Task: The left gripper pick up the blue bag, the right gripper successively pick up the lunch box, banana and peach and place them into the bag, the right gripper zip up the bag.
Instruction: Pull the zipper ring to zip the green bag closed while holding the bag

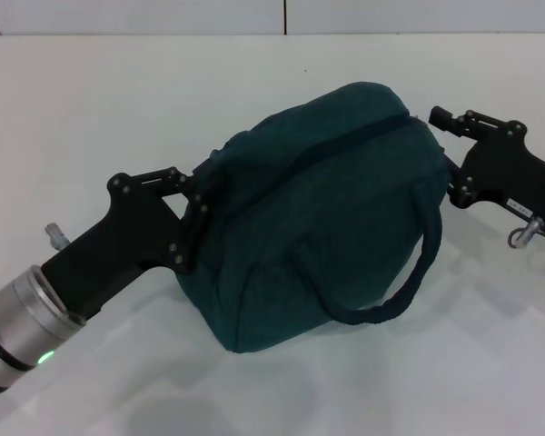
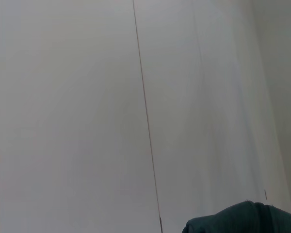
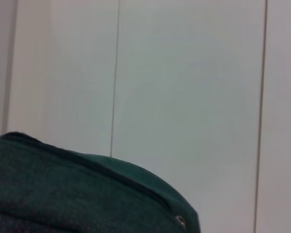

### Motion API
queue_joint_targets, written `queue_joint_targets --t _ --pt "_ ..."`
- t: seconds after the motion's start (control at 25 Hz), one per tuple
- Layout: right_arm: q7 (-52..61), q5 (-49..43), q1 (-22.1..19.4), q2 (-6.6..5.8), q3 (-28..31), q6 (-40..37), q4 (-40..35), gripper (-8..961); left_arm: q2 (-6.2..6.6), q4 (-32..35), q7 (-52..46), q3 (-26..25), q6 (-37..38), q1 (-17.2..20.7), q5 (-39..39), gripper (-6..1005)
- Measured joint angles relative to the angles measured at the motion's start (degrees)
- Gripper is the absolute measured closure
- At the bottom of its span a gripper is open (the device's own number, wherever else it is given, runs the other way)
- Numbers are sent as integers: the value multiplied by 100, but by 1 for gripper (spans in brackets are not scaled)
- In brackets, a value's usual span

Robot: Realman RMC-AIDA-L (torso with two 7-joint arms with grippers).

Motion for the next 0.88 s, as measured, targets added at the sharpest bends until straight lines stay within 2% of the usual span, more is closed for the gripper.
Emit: queue_joint_targets --t 0.56,0.88 --pt "-92 -193 52 5 26 86 -305 624 -11 59 0 23 8 40 29 950" --pt "-112 -186 131 82 -47 332 -308 624 -19 87 0 28 8 57 30 951"
